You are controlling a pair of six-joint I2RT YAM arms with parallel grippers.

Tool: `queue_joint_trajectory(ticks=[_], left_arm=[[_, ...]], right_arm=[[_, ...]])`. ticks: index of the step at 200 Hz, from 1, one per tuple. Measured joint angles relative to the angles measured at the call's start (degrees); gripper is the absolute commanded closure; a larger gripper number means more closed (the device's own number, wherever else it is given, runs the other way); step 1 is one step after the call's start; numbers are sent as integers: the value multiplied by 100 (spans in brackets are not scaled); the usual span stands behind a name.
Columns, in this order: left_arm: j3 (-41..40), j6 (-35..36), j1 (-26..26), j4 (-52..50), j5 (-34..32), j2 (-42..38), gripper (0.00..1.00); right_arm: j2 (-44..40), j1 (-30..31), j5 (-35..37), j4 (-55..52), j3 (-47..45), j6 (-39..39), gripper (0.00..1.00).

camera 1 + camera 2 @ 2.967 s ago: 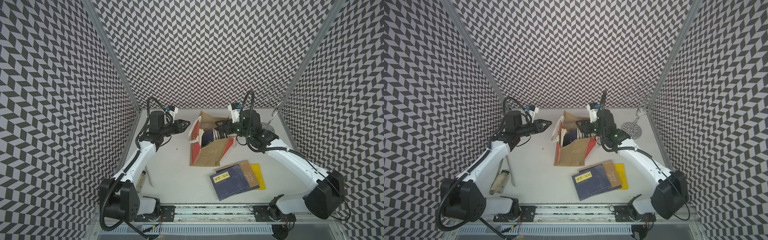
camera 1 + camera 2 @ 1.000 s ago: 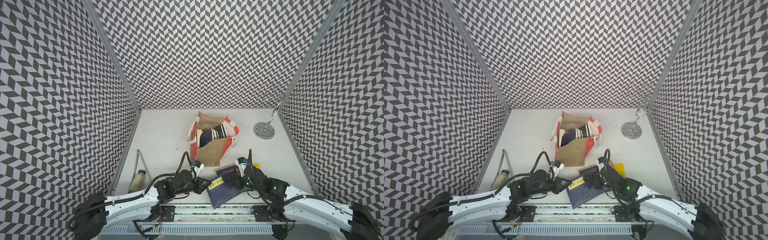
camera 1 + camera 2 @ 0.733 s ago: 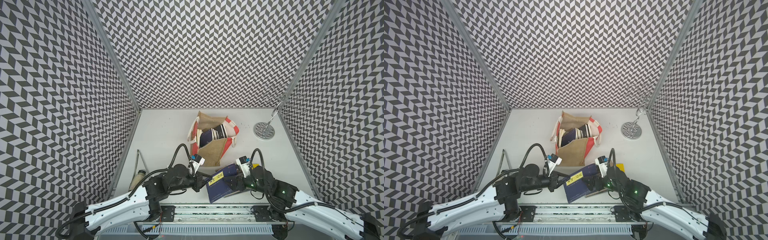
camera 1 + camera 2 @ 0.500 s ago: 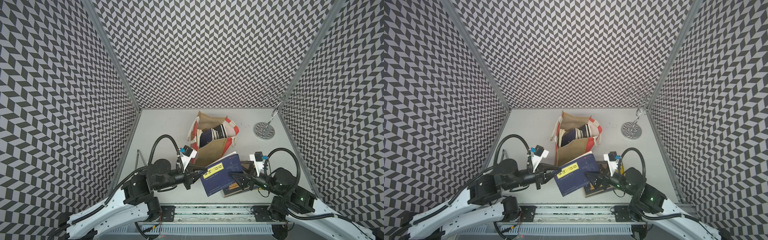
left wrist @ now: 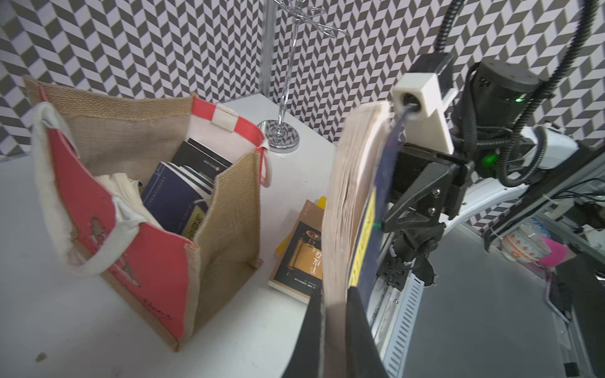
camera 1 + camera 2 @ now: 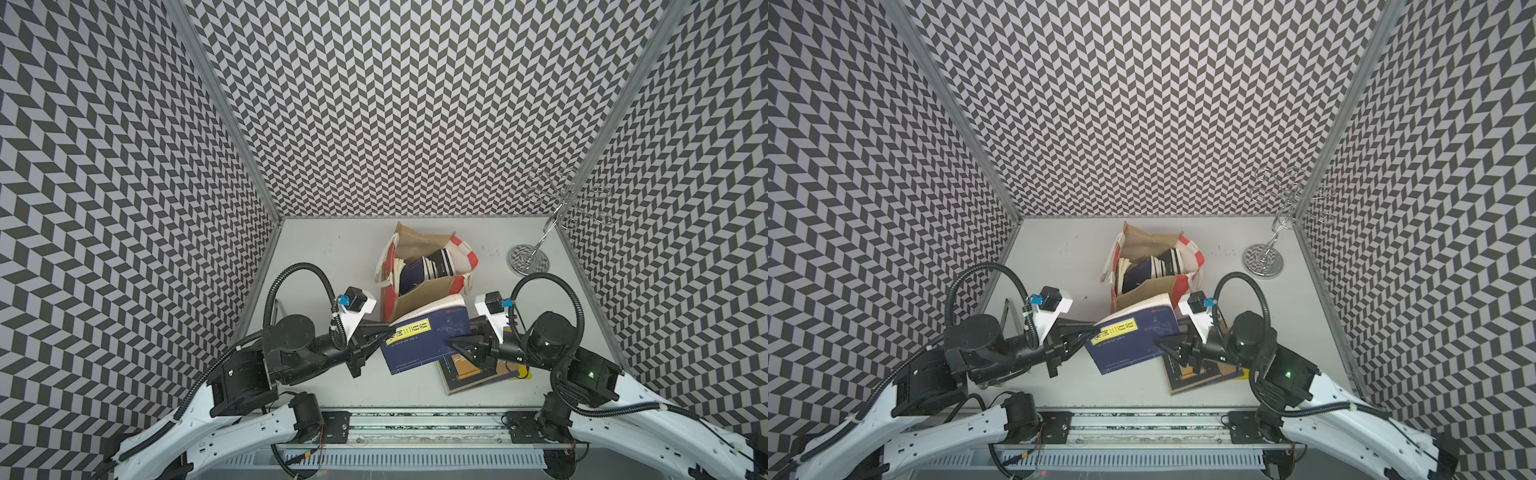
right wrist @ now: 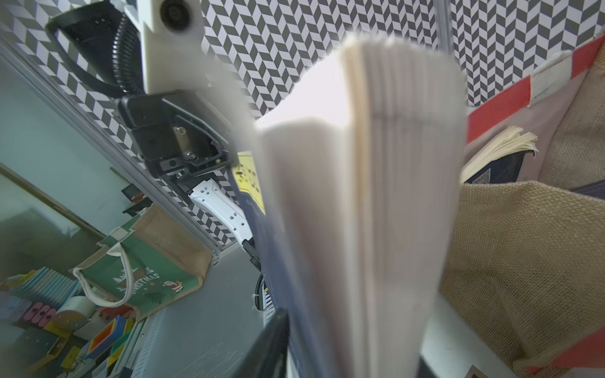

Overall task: Put the books into the canvas bag
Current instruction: Pick up the book from the center of the board, then place the book in the canvas bag.

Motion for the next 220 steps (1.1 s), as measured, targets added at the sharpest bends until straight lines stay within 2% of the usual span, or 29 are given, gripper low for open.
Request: queue_joint_trajectory(ticks=[20,31,40,52,78,90,99,121,150,170,199,220], left_arm=[[85,59,48,61,-385,166,100],[208,109,181,129,-516,319,81],[328,146,415,221,-483,474,70],[520,232,1040,339,-214,776,62],[693,275,2946,702,1156,1556,56],[693,284,3545,793,1617,1958,56],[693,293,3783,841,1871,2249,55],[761,332,4000,870,2258,2839,54],[1176,385,4068,903,2505,3534,54],[1338,437,4068,916,2518,3779,57],[1502,533,4068,846,2345,4033,68],[1539,614,4068,787,2201,4183,69]], right_arm=[[101,9,-13,-339,426,-39,100],[299,-22,122,-706,828,-76,100],[535,-68,271,-1010,1239,-70,100],[973,-201,544,-1379,1917,-55,100],[1974,-957,1008,-1932,3357,-24,100],[2317,-1364,1169,-2155,3792,-7,100],[2546,-1631,1309,-2376,4068,-7,100],[3027,-2044,1589,-2907,4586,-26,100],[3598,-2188,1801,-3541,5171,-133,100],[3864,-2199,1805,-3720,5254,-203,100],[4107,-2199,1617,-3965,5209,-313,100],[4197,-2181,1460,-4037,5193,-358,100]])
